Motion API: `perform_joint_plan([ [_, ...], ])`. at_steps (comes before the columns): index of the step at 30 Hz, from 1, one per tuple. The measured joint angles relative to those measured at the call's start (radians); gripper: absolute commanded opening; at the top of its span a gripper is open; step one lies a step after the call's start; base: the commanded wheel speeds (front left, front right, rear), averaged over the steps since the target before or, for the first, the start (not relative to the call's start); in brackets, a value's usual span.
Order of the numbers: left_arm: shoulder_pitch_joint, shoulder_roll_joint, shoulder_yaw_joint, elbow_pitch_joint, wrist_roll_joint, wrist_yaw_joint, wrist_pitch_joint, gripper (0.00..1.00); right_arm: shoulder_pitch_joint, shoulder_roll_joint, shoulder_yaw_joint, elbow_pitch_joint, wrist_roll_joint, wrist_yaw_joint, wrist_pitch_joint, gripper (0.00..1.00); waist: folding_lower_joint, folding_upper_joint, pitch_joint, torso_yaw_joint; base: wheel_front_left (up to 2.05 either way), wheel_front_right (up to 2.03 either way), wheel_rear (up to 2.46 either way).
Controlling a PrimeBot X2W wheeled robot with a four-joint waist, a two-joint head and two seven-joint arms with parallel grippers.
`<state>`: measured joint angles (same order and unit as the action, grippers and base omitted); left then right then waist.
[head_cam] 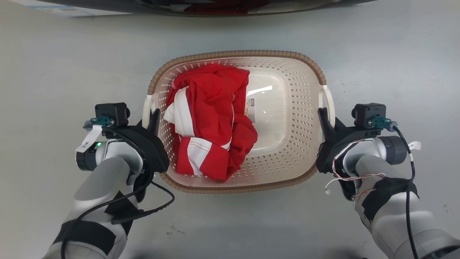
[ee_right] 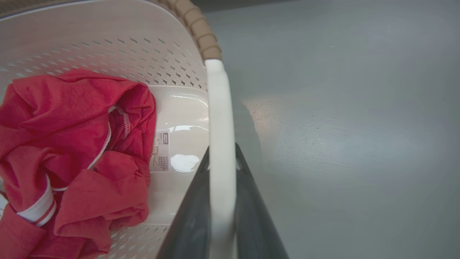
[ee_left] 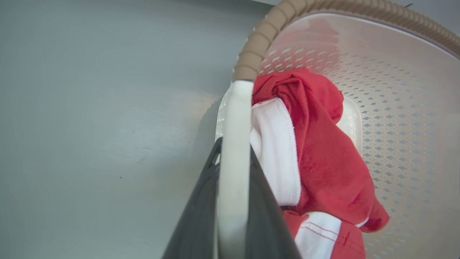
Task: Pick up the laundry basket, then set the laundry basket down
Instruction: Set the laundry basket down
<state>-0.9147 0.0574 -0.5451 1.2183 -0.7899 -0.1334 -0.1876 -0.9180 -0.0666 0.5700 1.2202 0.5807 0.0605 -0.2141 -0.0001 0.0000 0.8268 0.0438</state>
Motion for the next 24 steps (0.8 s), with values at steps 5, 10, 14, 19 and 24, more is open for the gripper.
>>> perform_joint_plan([
  [5,0.000,-0.003,-0.009,0.003,0.000,0.000,0.001,0.00,-0.001,0.000,-0.002,0.008,0.000,0.000,-0.001,0.00,0.0000,0.0000,0.007,0.000,0.00,0.00,0.00],
  [10,-0.001,-0.004,-0.013,0.005,0.000,0.000,0.003,0.00,-0.013,-0.001,-0.003,0.012,0.001,0.000,-0.007,0.00,0.0000,-0.0001,0.013,0.003,0.00,0.00,0.00],
  [14,-0.005,-0.004,-0.017,0.006,0.000,0.000,0.010,0.00,-0.013,-0.002,-0.005,0.014,0.005,0.003,-0.008,0.00,-0.0001,-0.0001,0.016,0.004,0.00,0.00,0.00],
  [19,-0.007,-0.004,-0.019,0.006,-0.001,0.000,0.010,0.00,-0.014,-0.004,-0.004,0.015,0.005,0.009,-0.012,0.00,-0.0001,-0.0002,0.020,0.007,0.00,0.00,0.00],
  [24,-0.009,-0.005,-0.024,0.007,-0.001,0.000,0.010,0.00,-0.015,-0.005,-0.003,0.017,0.005,0.010,-0.013,0.00,0.0000,-0.0002,0.019,0.009,0.00,0.00,0.00],
])
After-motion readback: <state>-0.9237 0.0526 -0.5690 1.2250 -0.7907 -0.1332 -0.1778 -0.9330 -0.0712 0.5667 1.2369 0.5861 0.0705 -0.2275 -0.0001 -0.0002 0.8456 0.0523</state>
